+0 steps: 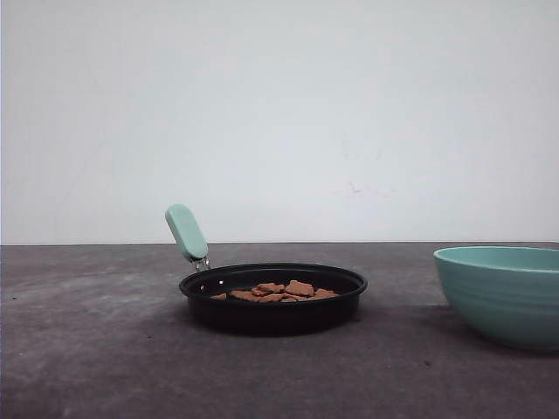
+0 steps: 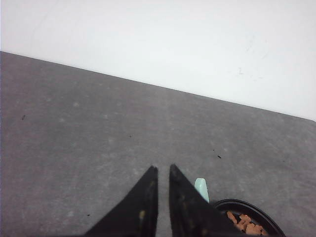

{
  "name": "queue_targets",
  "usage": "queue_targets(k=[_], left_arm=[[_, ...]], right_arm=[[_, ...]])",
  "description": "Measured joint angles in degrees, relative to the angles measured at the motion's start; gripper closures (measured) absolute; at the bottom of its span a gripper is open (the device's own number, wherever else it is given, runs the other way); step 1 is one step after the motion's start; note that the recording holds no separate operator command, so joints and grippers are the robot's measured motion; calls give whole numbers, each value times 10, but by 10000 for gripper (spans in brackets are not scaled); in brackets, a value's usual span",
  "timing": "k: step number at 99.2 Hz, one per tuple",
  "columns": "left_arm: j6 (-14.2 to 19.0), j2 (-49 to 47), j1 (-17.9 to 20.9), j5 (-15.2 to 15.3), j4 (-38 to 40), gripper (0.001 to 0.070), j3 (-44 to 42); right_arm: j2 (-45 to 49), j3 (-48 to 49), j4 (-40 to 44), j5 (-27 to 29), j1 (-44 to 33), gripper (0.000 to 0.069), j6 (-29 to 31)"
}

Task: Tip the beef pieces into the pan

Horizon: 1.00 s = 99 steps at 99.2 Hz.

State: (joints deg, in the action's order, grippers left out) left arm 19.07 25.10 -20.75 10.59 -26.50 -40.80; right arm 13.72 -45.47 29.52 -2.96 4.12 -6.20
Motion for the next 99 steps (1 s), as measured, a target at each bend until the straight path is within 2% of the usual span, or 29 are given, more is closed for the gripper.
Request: queue_targets(k=[29, 42, 49, 72, 91, 99], left_arm=[[0, 0, 0, 0, 0, 695, 0], [0, 0, 0, 0, 0, 695, 0], [0, 0, 0, 0, 0, 695, 0], [0, 0, 0, 0, 0, 695, 0], [0, -1, 0, 0, -2, 695, 0], [0, -3, 0, 0, -2, 695, 0]], right_arm=[[-1, 0, 2, 2, 0, 684, 0], [-26, 19, 19, 63, 0, 684, 0], [-42, 62, 4, 82, -1, 684, 3], [-138, 304, -88, 72, -12, 684, 47], [-133, 378, -74, 70, -17, 684, 58], [-133, 398, -96, 69, -17, 684, 69]])
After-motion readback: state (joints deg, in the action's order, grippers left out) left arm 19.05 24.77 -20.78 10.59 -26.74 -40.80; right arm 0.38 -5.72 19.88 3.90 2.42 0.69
